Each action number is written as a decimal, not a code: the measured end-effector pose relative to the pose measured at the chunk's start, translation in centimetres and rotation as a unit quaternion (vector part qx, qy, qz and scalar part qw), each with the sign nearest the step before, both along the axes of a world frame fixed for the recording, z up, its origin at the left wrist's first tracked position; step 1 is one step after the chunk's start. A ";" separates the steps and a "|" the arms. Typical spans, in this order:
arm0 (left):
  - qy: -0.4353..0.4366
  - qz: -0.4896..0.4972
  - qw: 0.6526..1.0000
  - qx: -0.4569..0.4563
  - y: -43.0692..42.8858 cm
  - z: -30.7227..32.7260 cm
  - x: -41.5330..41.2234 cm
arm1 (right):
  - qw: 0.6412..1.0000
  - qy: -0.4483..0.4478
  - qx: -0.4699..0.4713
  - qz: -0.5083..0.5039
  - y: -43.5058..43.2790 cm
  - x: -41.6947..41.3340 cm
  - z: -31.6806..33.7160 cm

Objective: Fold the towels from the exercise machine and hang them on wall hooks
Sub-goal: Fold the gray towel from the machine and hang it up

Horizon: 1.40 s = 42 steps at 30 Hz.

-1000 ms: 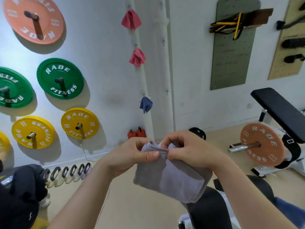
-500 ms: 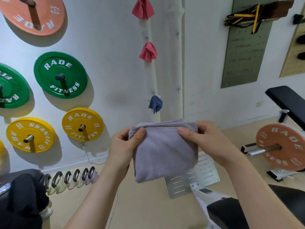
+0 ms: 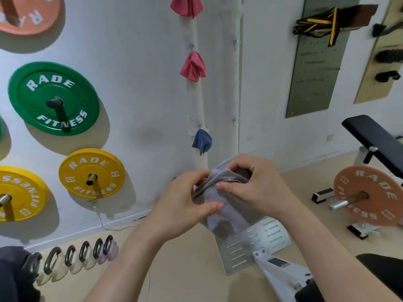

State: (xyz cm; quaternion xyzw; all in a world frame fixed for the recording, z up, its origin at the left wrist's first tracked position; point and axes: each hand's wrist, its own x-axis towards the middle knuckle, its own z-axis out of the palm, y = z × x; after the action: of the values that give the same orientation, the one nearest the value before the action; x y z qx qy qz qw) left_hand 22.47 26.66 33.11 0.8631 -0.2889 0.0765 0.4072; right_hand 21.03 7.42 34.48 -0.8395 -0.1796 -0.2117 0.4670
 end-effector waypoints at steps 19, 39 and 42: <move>0.202 -0.177 0.962 -0.039 -6.8 3.4 30.8 | 0.990 0.058 -0.017 0.131 -7.8 28.4 2.7; -0.004 -0.079 0.991 -0.108 -12.5 5.3 61.9 | 0.969 0.084 0.234 -0.006 -17.0 56.8 1.7; 0.024 -0.117 0.988 -0.102 -16.1 5.6 64.1 | 0.935 0.090 0.343 -0.012 -19.7 59.3 1.1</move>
State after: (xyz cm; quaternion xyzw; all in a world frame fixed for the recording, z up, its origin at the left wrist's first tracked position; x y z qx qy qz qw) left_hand 86.53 10.56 38.68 0.7791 -0.3688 0.0367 0.5056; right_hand 80.36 -12.23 35.55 -0.6461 -0.0433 -0.1893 0.7381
